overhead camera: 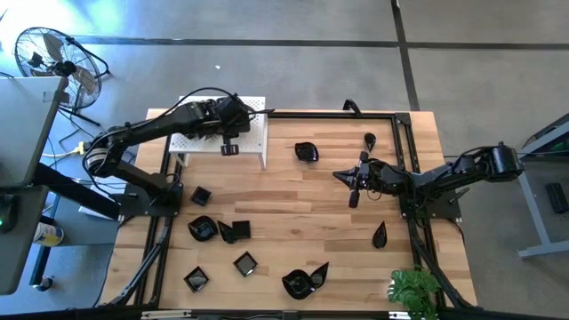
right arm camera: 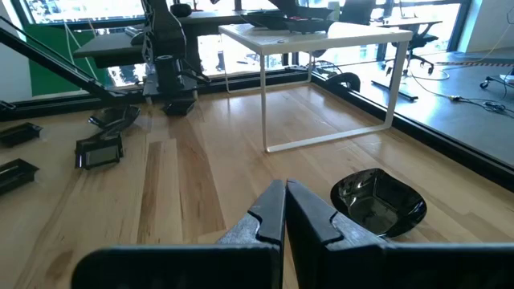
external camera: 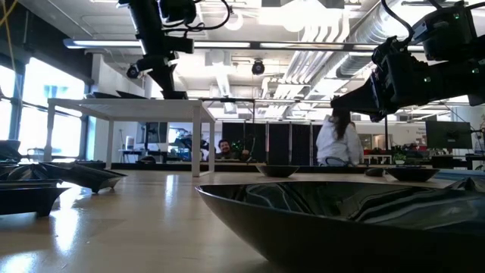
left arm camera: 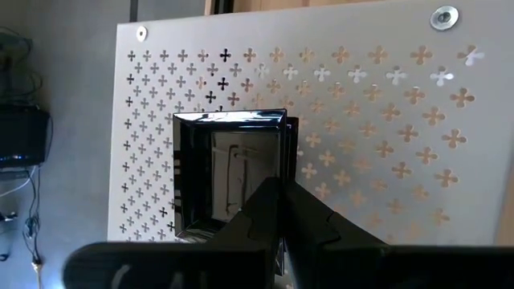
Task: Pick & Place Mini shaped plates
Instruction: Stack the black square plate on the top of the black square plate on the shelf
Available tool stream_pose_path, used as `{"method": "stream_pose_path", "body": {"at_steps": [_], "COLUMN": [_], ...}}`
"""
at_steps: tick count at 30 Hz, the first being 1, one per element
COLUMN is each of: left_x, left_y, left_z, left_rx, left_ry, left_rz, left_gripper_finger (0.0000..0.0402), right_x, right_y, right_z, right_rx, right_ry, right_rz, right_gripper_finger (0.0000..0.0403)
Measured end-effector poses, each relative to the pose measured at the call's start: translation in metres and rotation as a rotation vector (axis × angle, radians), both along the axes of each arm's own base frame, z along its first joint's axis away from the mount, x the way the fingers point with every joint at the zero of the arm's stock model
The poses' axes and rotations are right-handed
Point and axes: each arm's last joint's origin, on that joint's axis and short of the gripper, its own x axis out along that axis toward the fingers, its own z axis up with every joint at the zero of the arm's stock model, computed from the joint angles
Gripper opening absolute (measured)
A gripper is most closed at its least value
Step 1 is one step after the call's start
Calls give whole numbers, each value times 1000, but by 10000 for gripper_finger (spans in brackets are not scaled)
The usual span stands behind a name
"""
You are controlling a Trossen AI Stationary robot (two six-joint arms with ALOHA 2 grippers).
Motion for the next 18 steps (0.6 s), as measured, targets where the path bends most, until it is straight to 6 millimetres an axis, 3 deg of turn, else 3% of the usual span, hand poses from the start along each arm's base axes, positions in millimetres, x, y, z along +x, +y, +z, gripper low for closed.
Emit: {"method": "stream_pose_path", "body": {"at_steps": [11,18], "left_x": [0,0], "left_y": [0,0], "left_z": [0,0], "left_rx": [-4,-5], "left_ry": [-2,-4], "left_rz": [-2,-1], "left_gripper_finger": [9,63], "right_x": [0,0], "right_y": [0,0], "right_z": [0,0], "right_rx": [0,0], "right_ry": [0,0], "right_rz": [0,0], "right_gripper_finger": [1,1]}}
